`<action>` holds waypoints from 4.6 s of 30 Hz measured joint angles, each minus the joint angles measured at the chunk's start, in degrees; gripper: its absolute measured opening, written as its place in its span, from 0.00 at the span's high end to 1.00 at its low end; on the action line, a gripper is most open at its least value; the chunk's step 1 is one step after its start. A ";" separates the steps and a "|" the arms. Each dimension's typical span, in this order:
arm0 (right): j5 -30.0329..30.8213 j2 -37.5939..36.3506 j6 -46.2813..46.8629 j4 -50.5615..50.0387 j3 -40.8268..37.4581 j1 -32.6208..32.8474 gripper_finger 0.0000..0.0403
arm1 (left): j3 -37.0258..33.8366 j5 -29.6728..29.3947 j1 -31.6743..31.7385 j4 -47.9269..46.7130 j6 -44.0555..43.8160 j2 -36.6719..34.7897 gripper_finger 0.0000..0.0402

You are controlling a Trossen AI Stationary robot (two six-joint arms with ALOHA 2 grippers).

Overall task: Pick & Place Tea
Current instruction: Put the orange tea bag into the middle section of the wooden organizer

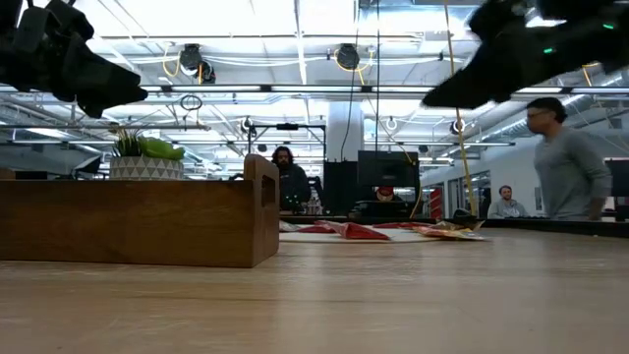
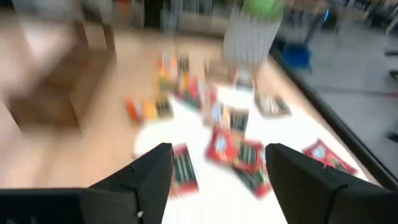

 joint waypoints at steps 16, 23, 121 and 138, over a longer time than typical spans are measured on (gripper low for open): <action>0.17 29.69 17.46 -39.52 25.75 3.12 0.43 | 0.00 -0.02 0.00 0.08 0.00 0.00 0.50; -5.24 29.48 21.50 -39.71 21.83 -1.46 0.42 | 0.00 0.00 0.00 0.06 0.01 0.00 0.50; 13.67 39.09 -33.99 18.15 21.49 11.13 1.00 | 0.00 -0.53 0.04 12.45 -6.77 -0.02 0.50; 21.86 45.01 -54.85 31.45 21.49 5.80 1.00 | -2.94 -1.43 0.40 29.06 -33.36 25.11 0.50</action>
